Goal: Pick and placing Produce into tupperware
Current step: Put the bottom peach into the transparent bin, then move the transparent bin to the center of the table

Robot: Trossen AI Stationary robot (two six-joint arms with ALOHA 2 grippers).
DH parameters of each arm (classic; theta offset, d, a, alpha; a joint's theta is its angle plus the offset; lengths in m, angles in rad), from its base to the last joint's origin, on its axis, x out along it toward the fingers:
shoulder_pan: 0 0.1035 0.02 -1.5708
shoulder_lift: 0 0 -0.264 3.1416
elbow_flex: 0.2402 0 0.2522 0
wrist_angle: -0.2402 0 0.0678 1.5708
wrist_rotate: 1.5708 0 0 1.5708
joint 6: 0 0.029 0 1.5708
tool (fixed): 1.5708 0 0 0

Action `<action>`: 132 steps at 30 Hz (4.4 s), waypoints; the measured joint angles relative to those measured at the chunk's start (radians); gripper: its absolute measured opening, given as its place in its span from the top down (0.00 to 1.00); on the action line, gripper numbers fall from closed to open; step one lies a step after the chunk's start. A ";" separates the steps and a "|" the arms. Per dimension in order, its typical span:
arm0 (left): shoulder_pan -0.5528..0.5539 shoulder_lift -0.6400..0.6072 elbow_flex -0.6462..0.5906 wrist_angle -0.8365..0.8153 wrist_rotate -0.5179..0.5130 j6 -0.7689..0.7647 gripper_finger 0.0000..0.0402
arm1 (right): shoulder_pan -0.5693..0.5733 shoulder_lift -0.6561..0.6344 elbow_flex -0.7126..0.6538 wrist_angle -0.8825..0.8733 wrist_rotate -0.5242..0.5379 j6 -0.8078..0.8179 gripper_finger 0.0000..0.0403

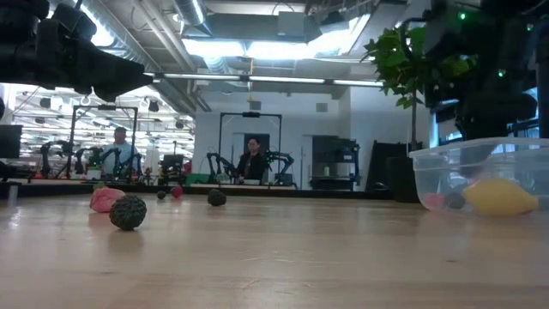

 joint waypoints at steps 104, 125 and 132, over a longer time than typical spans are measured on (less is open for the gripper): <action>0.000 0.000 0.000 0.000 0.000 0.002 0.46 | -0.001 0.321 0.112 0.367 -0.373 -0.135 0.51; 0.000 0.000 0.000 0.000 0.000 0.002 0.46 | 0.034 0.334 0.112 0.621 -0.519 -0.127 0.51; 0.000 0.000 0.000 0.000 0.000 0.002 0.46 | 0.086 0.334 0.112 0.679 -0.519 -0.107 0.51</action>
